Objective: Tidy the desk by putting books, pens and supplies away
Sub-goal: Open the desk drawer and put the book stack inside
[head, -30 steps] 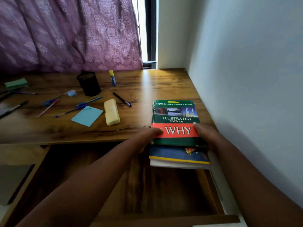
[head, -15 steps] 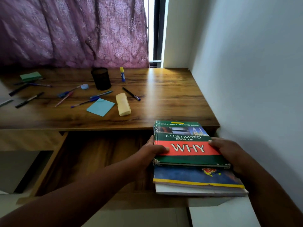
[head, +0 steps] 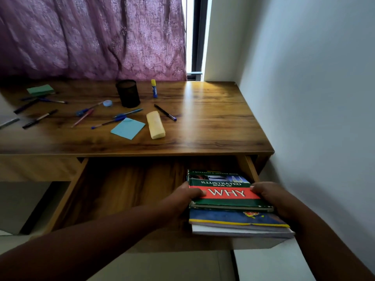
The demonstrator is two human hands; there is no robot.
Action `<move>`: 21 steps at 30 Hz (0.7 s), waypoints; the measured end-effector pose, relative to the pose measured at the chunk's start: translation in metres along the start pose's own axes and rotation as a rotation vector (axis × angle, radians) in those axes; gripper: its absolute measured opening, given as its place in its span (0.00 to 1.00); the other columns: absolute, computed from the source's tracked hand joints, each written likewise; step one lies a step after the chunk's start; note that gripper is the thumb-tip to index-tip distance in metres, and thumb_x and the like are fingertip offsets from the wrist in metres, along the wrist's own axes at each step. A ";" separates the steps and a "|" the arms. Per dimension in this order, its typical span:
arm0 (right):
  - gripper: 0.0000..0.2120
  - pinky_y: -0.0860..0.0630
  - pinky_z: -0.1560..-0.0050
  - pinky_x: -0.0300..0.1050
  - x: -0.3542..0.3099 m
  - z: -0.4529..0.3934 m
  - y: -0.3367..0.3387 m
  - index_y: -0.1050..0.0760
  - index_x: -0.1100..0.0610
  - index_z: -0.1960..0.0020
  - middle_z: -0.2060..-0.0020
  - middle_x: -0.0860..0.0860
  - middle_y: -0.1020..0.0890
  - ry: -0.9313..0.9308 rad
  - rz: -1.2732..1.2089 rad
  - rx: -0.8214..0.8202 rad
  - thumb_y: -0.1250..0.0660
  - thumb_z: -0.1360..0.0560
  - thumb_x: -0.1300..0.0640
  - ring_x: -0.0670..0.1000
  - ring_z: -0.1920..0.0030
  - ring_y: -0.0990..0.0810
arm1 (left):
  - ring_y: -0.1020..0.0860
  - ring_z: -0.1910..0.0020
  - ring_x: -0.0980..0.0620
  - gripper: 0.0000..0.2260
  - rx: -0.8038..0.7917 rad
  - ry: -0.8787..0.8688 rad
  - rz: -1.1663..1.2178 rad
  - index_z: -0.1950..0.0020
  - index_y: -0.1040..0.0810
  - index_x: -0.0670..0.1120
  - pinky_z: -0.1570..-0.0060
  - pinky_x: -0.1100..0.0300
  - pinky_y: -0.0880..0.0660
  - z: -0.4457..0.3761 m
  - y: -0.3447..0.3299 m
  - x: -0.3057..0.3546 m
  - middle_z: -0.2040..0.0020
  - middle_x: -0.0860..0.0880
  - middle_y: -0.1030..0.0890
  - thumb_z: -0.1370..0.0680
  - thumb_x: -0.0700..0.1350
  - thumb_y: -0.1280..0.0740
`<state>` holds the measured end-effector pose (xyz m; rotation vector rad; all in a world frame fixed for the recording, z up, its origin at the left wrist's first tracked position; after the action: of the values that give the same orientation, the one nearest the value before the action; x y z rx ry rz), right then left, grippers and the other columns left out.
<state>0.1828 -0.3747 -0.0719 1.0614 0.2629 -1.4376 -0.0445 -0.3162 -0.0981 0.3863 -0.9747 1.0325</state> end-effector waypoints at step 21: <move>0.24 0.29 0.37 0.53 0.006 -0.083 -0.055 0.39 0.57 0.31 0.37 0.60 0.25 -0.017 0.385 0.053 0.40 0.25 0.55 0.60 0.40 0.25 | 0.23 0.45 0.51 0.38 0.050 -0.149 -0.498 0.24 0.53 0.48 0.44 0.57 0.25 -0.080 0.017 -0.029 0.34 0.44 0.25 0.23 0.49 0.31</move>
<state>0.1719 -0.3082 -0.1454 1.0752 0.0046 -1.1106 -0.0241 -0.2689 -0.1682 0.7154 -0.9224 0.5818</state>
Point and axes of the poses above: each hand's wrist, its own z-axis away from the middle knuckle, its own y-axis out of the back of the hand, x = y × z, the point moved 9 cm from there along -z, towards the middle knuckle
